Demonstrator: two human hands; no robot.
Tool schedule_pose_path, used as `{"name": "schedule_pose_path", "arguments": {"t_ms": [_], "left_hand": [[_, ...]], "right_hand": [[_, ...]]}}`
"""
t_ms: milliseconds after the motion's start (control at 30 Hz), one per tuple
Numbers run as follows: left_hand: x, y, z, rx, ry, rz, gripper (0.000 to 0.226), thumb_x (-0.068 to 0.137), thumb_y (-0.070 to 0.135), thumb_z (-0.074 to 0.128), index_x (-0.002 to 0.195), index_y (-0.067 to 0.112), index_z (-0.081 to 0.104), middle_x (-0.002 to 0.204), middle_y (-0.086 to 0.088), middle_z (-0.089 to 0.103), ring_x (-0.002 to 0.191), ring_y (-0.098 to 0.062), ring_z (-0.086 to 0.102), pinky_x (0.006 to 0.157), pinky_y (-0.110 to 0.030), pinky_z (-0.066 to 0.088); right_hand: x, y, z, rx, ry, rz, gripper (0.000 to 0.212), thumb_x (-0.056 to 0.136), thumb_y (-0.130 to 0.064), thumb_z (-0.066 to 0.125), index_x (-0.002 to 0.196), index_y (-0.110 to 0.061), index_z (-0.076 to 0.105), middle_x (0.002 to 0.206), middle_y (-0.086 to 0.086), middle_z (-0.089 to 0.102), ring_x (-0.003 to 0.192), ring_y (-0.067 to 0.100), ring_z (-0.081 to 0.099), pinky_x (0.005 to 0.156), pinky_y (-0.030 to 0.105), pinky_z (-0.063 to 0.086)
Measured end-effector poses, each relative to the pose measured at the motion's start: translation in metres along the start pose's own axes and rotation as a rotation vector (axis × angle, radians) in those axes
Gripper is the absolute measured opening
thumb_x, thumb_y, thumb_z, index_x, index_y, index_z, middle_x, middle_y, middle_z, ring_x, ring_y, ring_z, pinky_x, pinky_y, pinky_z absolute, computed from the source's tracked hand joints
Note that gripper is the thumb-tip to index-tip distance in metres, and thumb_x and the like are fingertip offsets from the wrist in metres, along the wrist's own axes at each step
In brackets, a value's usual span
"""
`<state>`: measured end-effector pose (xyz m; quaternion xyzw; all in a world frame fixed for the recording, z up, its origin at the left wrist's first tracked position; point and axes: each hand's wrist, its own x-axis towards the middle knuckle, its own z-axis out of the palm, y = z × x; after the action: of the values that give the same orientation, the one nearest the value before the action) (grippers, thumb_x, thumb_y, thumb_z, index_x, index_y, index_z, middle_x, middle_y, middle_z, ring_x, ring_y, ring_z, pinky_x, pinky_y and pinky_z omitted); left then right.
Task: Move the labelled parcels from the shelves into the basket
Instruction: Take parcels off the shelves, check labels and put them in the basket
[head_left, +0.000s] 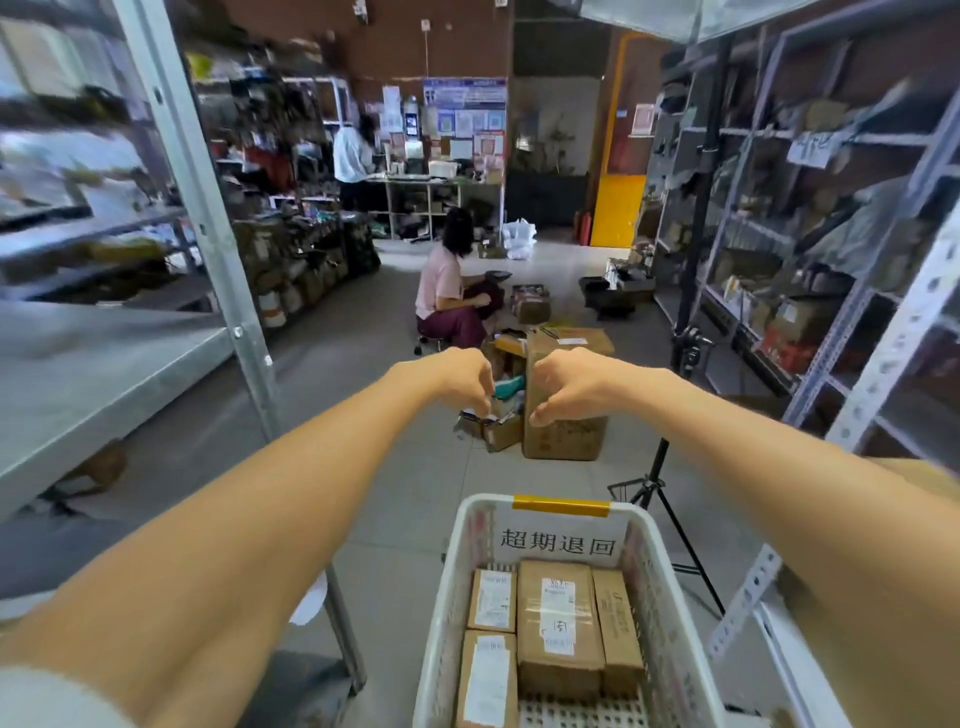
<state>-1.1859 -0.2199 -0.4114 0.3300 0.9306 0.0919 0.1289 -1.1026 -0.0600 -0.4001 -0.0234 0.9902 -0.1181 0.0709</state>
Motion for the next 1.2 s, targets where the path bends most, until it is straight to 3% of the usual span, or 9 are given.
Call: {"name": "schedule_pose_path", "arguments": {"t_ms": [100,167,233,400,533,700,800,1033,1200], "left_hand": [[-0.025,0.005,-0.014,0.014,0.023,-0.083,0.033,0.083,0.022,0.069,0.116,0.014,0.066,0.107,-0.004,0.067,0.091,-0.018,0.062,0.078,-0.030,0.051],[-0.042,0.003,-0.022,0.024,0.053,-0.161,0.033,0.082,0.025,0.071,0.114,0.017,0.066,0.109,-0.005,0.068,0.090,-0.019,0.062,0.085,-0.034,0.053],[-0.062,0.001,-0.026,0.032,0.079,-0.226,0.034,0.081,0.028,0.072,0.113,0.018,0.066,0.106,-0.004,0.068,0.089,-0.019,0.062,0.086,-0.034,0.053],[-0.145,-0.007,-0.017,0.028,0.118,-0.401,0.035,0.082,0.031,0.071,0.114,0.017,0.067,0.108,0.001,0.066,0.100,-0.017,0.061,0.091,-0.033,0.051],[-0.230,-0.017,-0.003,0.029,0.152,-0.573,0.035,0.080,0.029,0.072,0.113,0.020,0.065,0.110,0.002,0.066,0.096,-0.015,0.060,0.089,-0.034,0.050],[-0.335,-0.005,-0.009,0.032,0.221,-0.770,0.035,0.079,0.025,0.073,0.113,0.019,0.068,0.107,0.003,0.067,0.095,-0.014,0.060,0.088,-0.031,0.051],[-0.398,0.006,-0.020,0.014,0.289,-0.893,0.037,0.079,0.024,0.075,0.115,0.018,0.067,0.112,0.000,0.065,0.098,-0.015,0.060,0.086,-0.030,0.050],[-0.564,0.054,-0.015,-0.030,0.478,-1.250,0.036,0.080,0.027,0.075,0.113,0.021,0.065,0.103,0.002,0.062,0.100,-0.018,0.059,0.080,-0.026,0.045],[-0.681,0.124,0.007,-0.018,0.481,-1.513,0.034,0.079,0.032,0.075,0.110,0.022,0.065,0.104,0.004,0.059,0.092,-0.015,0.057,0.078,-0.028,0.047]], "right_hand": [[-0.004,-0.010,-0.014,-0.059,-0.004,-0.093,0.033,0.083,-0.035,0.072,0.105,-0.014,0.060,0.095,0.002,0.061,0.079,0.017,0.054,0.054,0.025,0.036],[-0.005,-0.022,-0.021,-0.075,0.013,-0.156,0.024,0.083,-0.037,0.071,0.091,-0.017,0.060,0.084,0.000,0.058,0.075,0.017,0.055,0.055,0.028,0.044],[-0.003,-0.037,-0.024,-0.093,0.018,-0.234,0.035,0.081,-0.040,0.072,0.102,-0.013,0.062,0.093,0.004,0.062,0.081,0.019,0.059,0.068,0.034,0.053],[-0.014,-0.088,-0.017,-0.105,-0.016,-0.428,0.059,0.076,-0.045,0.075,0.124,-0.015,0.059,0.114,0.007,0.064,0.097,0.024,0.061,0.086,0.037,0.053],[-0.044,-0.144,-0.007,-0.120,0.018,-0.622,0.046,0.081,-0.044,0.070,0.115,-0.012,0.064,0.109,0.007,0.067,0.094,0.026,0.062,0.084,0.036,0.053],[-0.086,-0.220,-0.006,-0.213,0.039,-0.840,0.048,0.080,-0.050,0.069,0.113,-0.016,0.064,0.112,0.005,0.065,0.095,0.024,0.059,0.073,0.030,0.045],[-0.114,-0.271,-0.013,-0.190,0.034,-0.956,0.061,0.079,-0.053,0.069,0.130,-0.021,0.055,0.121,0.002,0.058,0.104,0.023,0.055,0.078,0.031,0.044],[-0.217,-0.401,0.002,-0.118,-0.007,-1.273,0.062,0.081,-0.044,0.073,0.135,-0.021,0.051,0.127,0.002,0.056,0.102,0.018,0.054,0.087,0.030,0.045],[-0.329,-0.457,0.025,-0.107,-0.158,-1.567,0.059,0.083,-0.043,0.070,0.134,-0.021,0.051,0.130,0.000,0.053,0.120,0.021,0.049,0.091,0.030,0.044]]}}
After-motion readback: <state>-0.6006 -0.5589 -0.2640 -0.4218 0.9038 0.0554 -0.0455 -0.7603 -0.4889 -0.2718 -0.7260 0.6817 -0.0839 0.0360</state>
